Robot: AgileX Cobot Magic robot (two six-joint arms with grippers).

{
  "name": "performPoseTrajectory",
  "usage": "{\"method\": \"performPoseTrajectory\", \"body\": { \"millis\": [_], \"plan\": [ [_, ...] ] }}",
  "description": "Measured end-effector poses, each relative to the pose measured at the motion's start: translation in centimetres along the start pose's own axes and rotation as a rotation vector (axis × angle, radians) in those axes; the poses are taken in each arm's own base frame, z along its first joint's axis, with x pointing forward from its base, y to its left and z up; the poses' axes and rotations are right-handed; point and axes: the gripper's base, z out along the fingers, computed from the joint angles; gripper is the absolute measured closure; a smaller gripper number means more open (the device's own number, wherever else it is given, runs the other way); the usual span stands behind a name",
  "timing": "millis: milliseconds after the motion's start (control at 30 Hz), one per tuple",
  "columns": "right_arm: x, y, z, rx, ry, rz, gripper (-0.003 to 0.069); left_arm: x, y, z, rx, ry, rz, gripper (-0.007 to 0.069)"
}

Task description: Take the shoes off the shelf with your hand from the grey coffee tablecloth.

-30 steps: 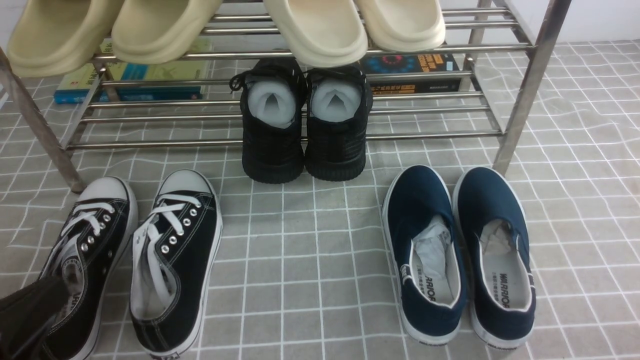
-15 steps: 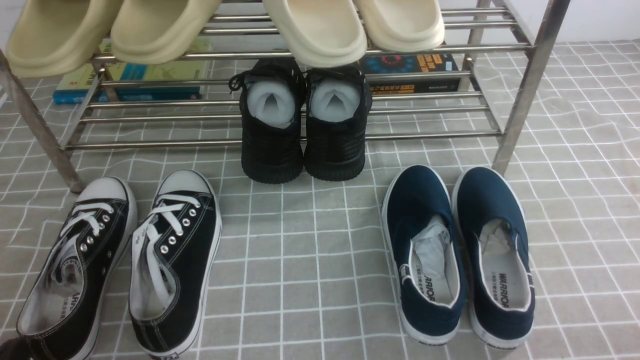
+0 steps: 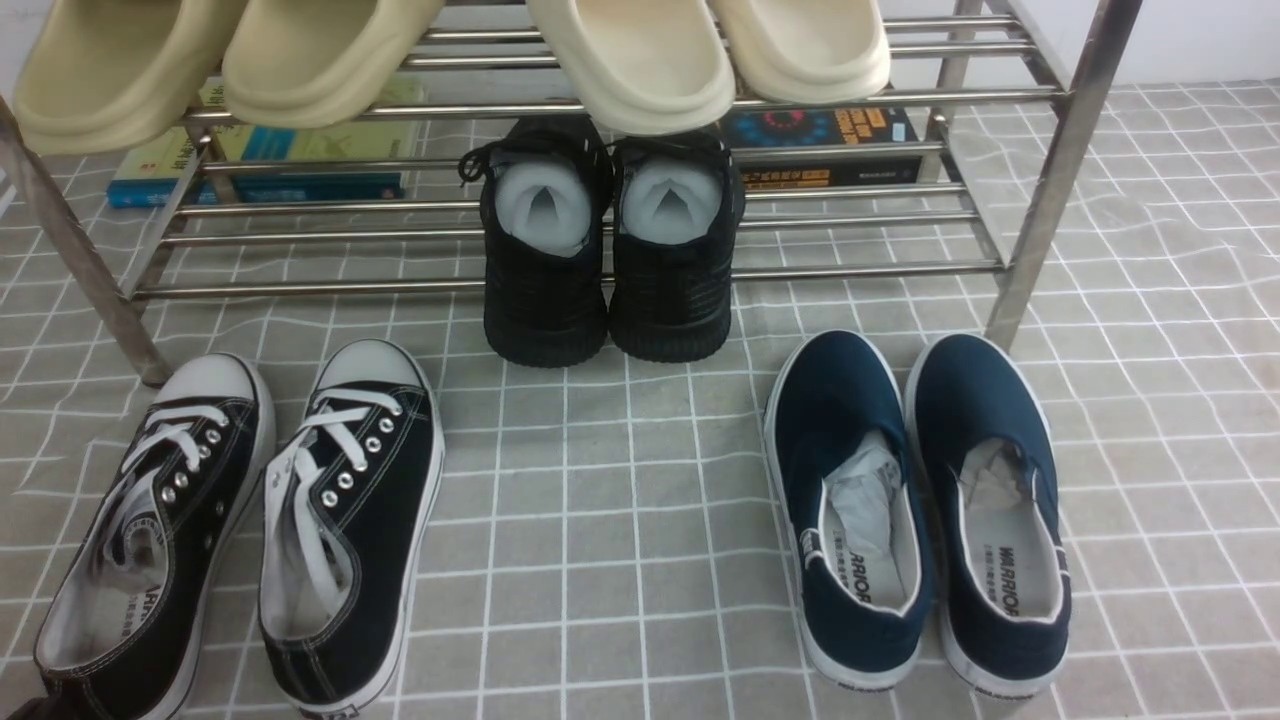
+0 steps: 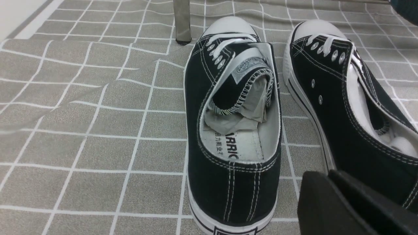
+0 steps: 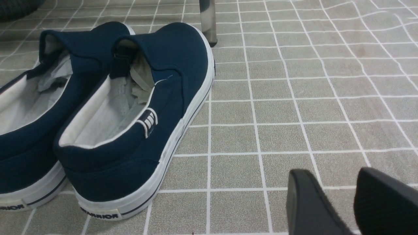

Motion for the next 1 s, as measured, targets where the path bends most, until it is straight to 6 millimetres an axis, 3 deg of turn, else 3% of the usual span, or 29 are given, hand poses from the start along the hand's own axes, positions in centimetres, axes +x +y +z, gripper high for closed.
{"method": "performPoseTrajectory", "body": {
  "millis": [367,1000],
  "plan": [
    [0.0,0.0,0.0,0.0,0.0,0.0,0.042,0.01,0.51,-0.03,-0.081,0.001,0.022,0.0571],
    [0.0,0.0,0.0,0.0,0.0,0.0,0.042,0.02,0.38,-0.02,-0.061,0.002,0.016,0.0554]
  ]
}}
